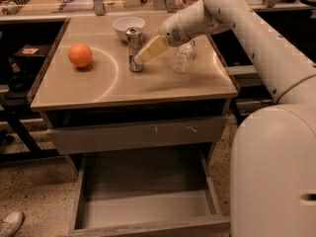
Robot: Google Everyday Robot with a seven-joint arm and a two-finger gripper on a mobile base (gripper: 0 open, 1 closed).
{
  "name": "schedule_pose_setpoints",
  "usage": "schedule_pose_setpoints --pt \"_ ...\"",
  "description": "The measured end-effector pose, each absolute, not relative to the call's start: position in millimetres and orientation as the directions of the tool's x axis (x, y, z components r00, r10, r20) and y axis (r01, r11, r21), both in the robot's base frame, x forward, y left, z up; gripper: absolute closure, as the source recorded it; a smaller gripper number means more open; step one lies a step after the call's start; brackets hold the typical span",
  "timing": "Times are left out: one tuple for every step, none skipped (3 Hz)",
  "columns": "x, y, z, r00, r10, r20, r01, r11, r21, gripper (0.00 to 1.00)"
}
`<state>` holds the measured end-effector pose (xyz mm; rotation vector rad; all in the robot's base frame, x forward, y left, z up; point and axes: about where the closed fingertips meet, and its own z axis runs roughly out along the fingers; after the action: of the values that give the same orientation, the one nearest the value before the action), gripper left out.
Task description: Place redbull can into middle drawer
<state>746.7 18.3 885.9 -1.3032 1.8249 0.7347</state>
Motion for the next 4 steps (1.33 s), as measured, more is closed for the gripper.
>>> schedule_pose_setpoints --pt "756.3 25.3 881.5 -0.201 -0.498 -0.843 -0.951 0.306 0.046 0.0" --pt "763.6 37.9 881.0 -0.203 -0.488 -0.849 -0.955 0.291 0.061 0.0" --pt "765.7 51.2 880.7 -0.21 -0.476 -0.854 -0.959 0.271 0.084 0.0" --pt "763.4 68.2 884.6 -0.204 -0.47 -0.859 -0.965 0.246 0.095 0.0"
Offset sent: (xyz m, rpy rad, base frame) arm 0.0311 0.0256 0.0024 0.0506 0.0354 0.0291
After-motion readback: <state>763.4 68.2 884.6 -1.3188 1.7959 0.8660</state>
